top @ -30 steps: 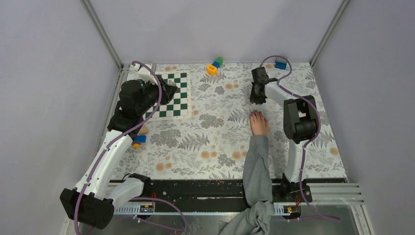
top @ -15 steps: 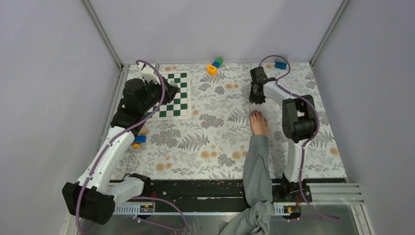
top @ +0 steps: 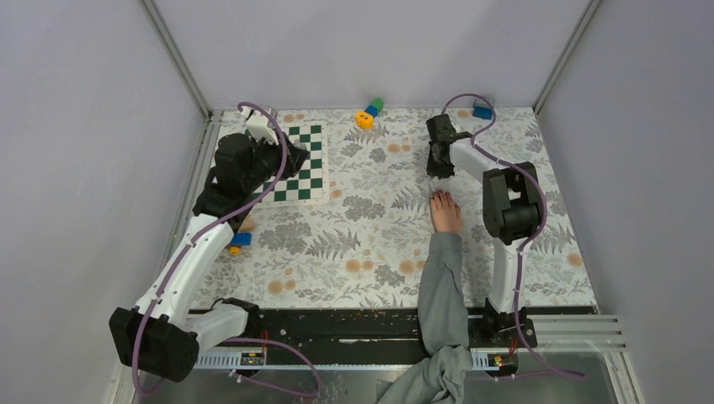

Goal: Paint the nails
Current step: Paint the nail polish on the nail.

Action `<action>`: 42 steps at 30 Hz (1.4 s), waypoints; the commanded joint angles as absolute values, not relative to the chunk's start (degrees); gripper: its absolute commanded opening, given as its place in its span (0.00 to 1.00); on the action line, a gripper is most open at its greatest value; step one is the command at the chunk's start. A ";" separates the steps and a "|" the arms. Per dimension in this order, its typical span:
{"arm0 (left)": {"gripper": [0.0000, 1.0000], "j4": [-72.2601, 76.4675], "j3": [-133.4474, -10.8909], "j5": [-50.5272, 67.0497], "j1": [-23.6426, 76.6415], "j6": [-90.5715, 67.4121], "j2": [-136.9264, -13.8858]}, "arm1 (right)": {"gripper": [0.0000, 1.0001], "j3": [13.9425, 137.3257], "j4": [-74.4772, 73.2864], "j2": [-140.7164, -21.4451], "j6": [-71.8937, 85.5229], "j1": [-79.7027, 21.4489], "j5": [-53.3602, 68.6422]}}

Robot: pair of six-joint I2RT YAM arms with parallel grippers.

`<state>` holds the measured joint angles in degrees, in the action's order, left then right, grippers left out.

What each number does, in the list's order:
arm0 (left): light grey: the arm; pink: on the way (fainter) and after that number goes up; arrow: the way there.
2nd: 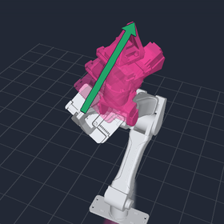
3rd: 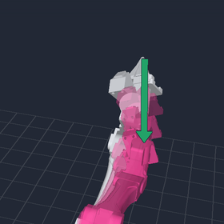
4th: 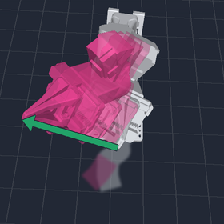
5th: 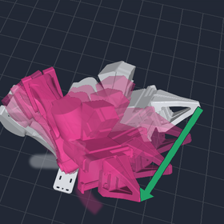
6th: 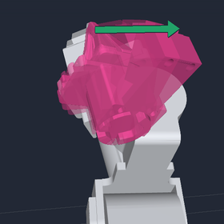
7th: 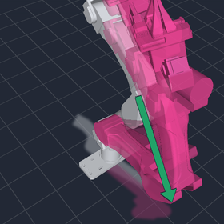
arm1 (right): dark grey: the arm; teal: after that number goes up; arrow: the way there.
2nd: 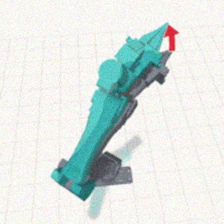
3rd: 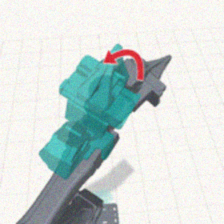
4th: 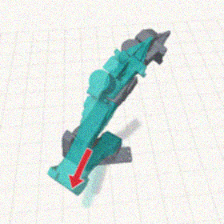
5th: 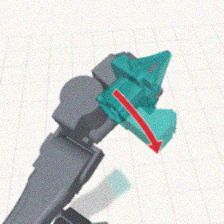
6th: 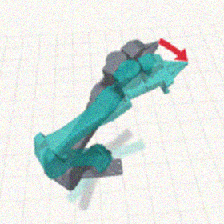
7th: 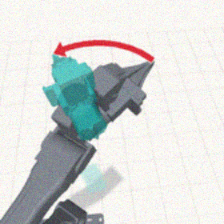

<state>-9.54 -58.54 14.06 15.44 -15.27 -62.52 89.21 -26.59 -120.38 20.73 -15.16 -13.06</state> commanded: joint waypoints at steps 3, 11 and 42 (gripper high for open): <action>0.00 -6.37 -61.85 14.00 15.29 -14.42 -62.57 | 0.00 92.01 -27.91 -121.20 20.14 -16.26 -15.92; 0.00 -6.42 -62.00 14.09 15.29 -14.05 -62.50 | 0.00 93.60 -29.32 -122.24 19.63 -16.95 -17.43; 0.00 -6.65 -60.66 12.88 15.29 -13.46 -60.14 | 0.00 95.31 -32.04 -122.96 17.22 -17.93 -18.85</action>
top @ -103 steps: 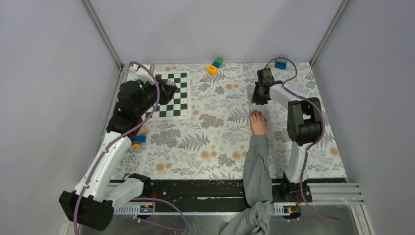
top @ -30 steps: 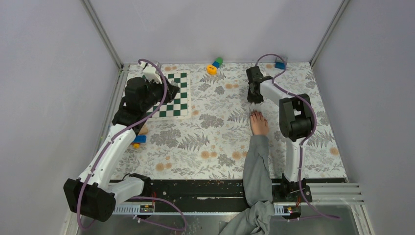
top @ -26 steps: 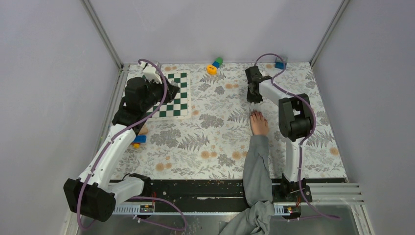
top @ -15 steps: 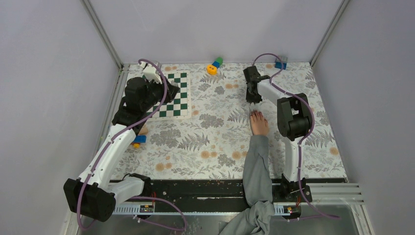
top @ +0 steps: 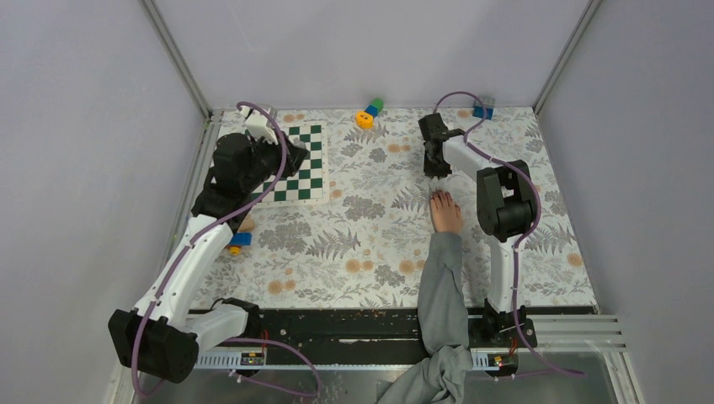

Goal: Paint the nails
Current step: Paint the nail polish on the nail.

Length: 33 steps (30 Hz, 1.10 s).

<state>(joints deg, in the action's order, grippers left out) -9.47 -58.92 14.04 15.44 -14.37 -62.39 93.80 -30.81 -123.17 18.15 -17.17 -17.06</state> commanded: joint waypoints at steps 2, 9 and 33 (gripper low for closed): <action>0.00 -6.60 -60.30 12.75 15.25 -13.45 -59.84 | 0.00 94.91 -32.10 -122.63 16.98 -17.93 -18.60; 0.00 -6.00 -59.55 12.99 15.29 -13.84 -59.25 | 0.00 93.03 -31.21 -121.23 16.66 -17.93 -17.98; 0.00 -5.98 -57.83 13.20 15.29 -14.50 -56.77 | 0.00 81.76 -20.16 -112.47 18.98 -15.35 -14.45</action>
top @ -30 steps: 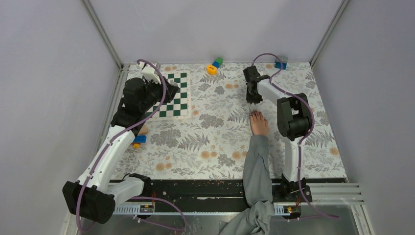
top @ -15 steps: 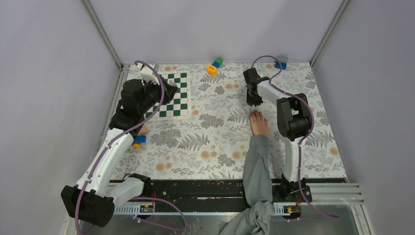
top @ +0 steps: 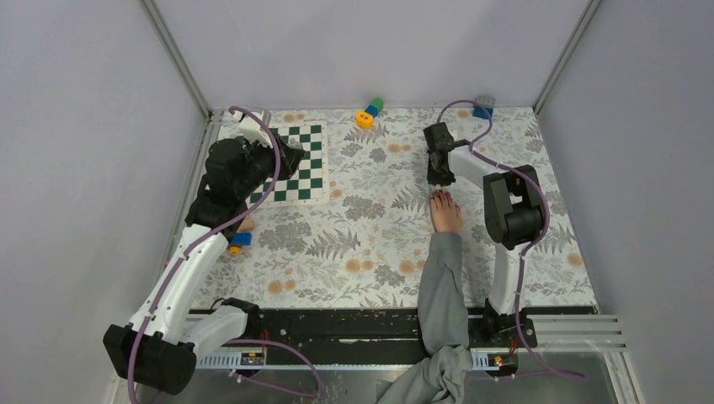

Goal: Paint the nails
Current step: Paint the nail polish on the nail.

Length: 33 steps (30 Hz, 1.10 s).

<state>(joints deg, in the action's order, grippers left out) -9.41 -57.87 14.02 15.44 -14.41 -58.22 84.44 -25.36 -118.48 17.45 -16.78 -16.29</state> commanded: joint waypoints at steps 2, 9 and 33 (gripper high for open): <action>0.00 -5.96 -57.86 13.52 15.29 -14.63 -56.89 | 0.00 80.58 -19.00 -111.47 19.35 -14.68 -13.89; 0.00 -5.69 -58.09 14.03 15.25 -15.03 -56.87 | 0.00 76.68 -13.95 -108.82 21.04 -12.91 -9.88; 0.00 -6.55 -57.33 13.54 15.25 -15.47 -55.13 | 0.00 81.19 -17.31 -113.81 21.37 -13.56 -7.76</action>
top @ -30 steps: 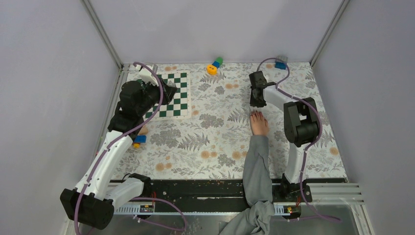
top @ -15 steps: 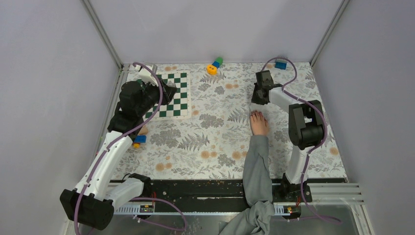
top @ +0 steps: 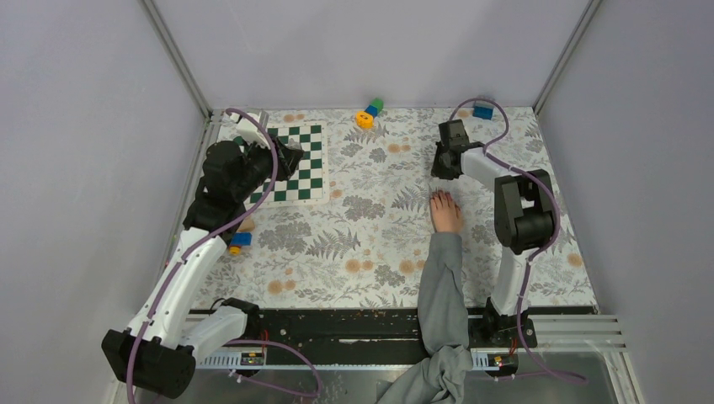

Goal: Paint the nails
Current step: Paint the nail polish on the nail.

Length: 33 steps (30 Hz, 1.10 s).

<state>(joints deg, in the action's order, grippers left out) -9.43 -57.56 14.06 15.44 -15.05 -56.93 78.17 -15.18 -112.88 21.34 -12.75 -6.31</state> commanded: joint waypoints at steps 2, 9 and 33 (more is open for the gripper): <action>0.00 -6.62 -57.33 13.24 15.25 -15.39 -54.96 | 0.00 81.82 -17.88 -114.26 21.20 -13.79 -8.19; 0.00 -6.70 -56.98 12.81 15.25 -15.27 -54.57 | 0.00 84.53 -20.41 -116.16 20.12 -14.99 -9.99; 0.00 -6.40 -56.67 12.48 15.29 -15.21 -54.71 | 0.00 88.59 -25.20 -118.88 20.07 -16.14 -14.85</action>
